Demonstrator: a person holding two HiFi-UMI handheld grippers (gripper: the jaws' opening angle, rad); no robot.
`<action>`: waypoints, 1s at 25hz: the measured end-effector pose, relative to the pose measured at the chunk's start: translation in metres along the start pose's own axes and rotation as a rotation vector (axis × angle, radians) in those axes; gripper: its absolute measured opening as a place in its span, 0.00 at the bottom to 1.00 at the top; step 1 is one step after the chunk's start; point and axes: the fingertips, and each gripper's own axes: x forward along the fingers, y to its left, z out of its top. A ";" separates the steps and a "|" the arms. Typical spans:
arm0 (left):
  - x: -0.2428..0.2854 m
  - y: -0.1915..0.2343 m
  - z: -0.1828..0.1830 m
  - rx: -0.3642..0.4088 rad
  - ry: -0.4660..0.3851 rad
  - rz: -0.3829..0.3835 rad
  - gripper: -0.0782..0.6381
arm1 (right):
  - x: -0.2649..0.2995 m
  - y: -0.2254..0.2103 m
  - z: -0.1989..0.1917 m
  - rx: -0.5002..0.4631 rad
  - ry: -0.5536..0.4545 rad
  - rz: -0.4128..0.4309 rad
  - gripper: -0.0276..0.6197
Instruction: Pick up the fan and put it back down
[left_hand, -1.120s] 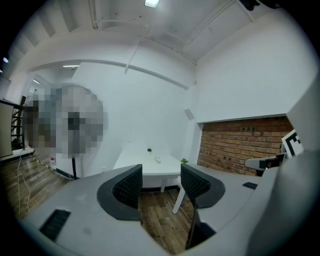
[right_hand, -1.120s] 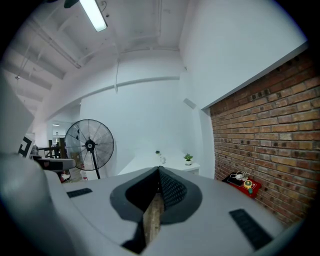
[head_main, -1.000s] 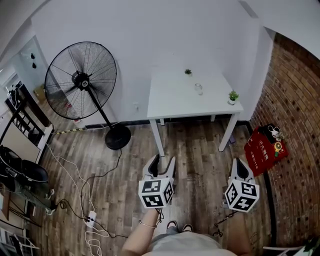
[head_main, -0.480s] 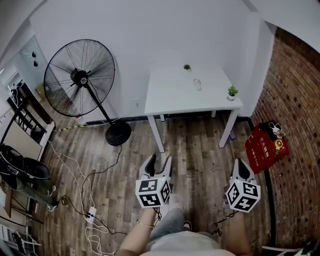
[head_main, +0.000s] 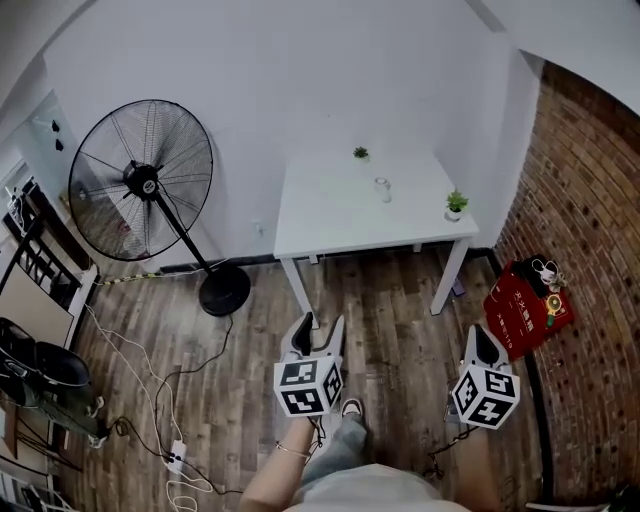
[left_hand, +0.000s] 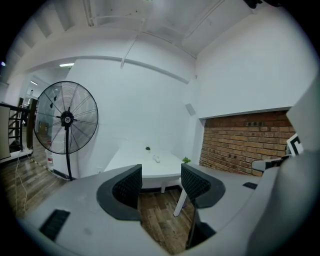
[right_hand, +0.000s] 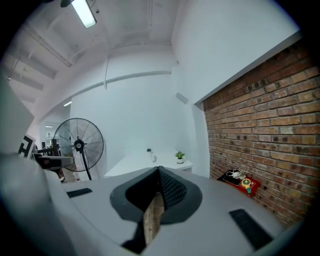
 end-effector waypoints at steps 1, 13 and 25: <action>0.011 0.004 0.003 -0.002 -0.002 -0.003 0.43 | 0.010 0.001 0.005 -0.003 -0.006 -0.005 0.04; 0.145 0.059 0.045 -0.024 0.008 -0.029 0.43 | 0.131 0.014 0.058 -0.027 -0.022 -0.069 0.04; 0.253 0.108 0.061 -0.045 0.042 -0.055 0.43 | 0.232 0.033 0.081 -0.041 0.003 -0.105 0.04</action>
